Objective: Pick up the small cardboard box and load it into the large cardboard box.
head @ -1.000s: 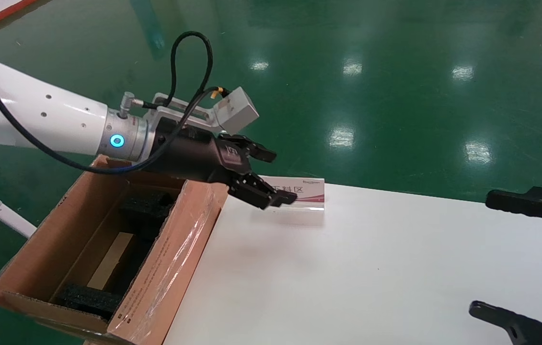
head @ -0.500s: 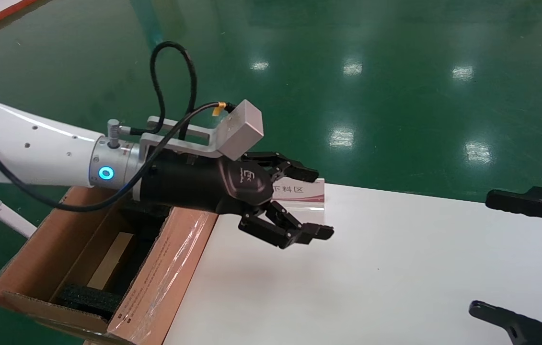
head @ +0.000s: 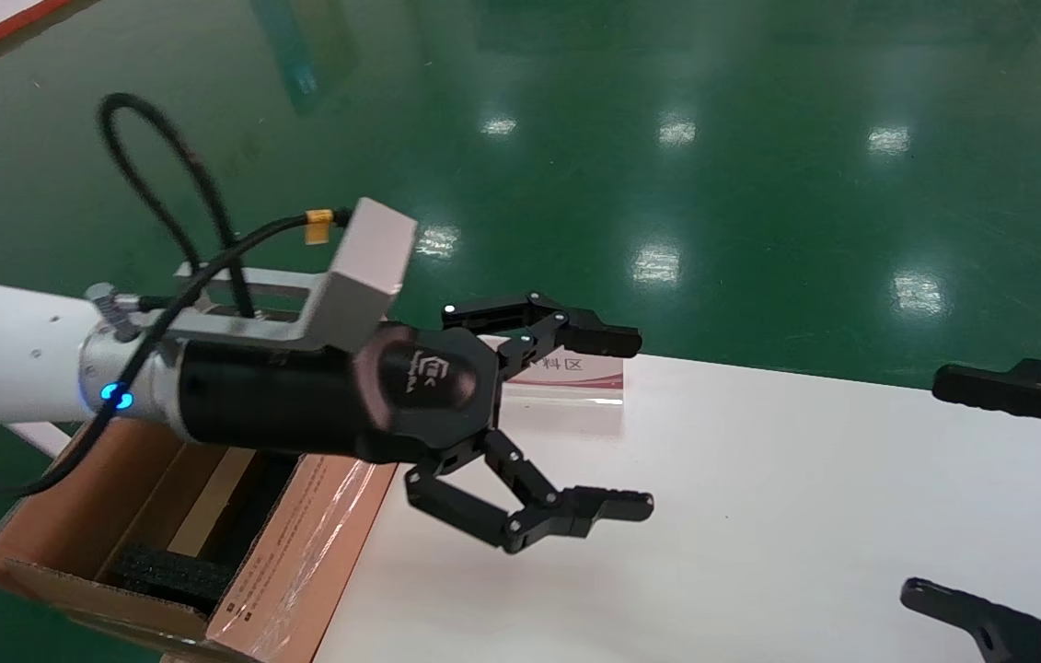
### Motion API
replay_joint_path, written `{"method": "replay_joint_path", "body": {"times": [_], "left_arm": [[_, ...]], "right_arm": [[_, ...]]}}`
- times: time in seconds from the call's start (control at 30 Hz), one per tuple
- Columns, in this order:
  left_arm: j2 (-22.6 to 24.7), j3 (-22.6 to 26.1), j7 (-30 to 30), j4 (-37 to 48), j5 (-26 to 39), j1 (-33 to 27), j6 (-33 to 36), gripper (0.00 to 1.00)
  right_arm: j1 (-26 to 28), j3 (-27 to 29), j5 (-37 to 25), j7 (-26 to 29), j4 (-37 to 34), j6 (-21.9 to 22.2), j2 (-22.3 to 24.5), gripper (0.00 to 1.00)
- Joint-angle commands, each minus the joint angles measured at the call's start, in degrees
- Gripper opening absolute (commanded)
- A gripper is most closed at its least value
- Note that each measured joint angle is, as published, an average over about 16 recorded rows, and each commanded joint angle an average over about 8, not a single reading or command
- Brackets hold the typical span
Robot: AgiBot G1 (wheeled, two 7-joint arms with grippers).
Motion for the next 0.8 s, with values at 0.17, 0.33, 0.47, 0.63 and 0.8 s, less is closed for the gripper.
{"method": "replay_joint_path", "body": {"times": [0.17, 0.33, 0.47, 0.63, 0.8], "left_arm": [[-0.2, -7.7, 3.7, -1.4, -3.2, 6.0, 2.9, 1.00], [-0.2, -10.8, 4.8, -1.9, -4.4, 8.4, 4.0, 1.00], [-0.2, -10.7, 4.7, -1.9, -4.5, 8.4, 4.1, 1.00], [-0.2, -9.9, 4.5, -1.8, -4.2, 7.7, 3.8, 1.00], [-0.2, -9.3, 4.3, -1.7, -3.9, 7.3, 3.6, 1.00]], "right_arm": [[0.0, 0.0, 0.0, 0.0, 0.0, 0.0, 0.0, 1.00], [0.0, 0.0, 0.0, 0.0, 0.0, 0.0, 0.0, 1.00], [0.0, 0.0, 0.0, 0.0, 0.0, 0.0, 0.0, 1.00], [0.0, 0.0, 0.0, 0.0, 0.0, 0.0, 0.0, 1.00], [0.0, 0.0, 0.0, 0.0, 0.0, 0.0, 0.0, 1.00]]}}
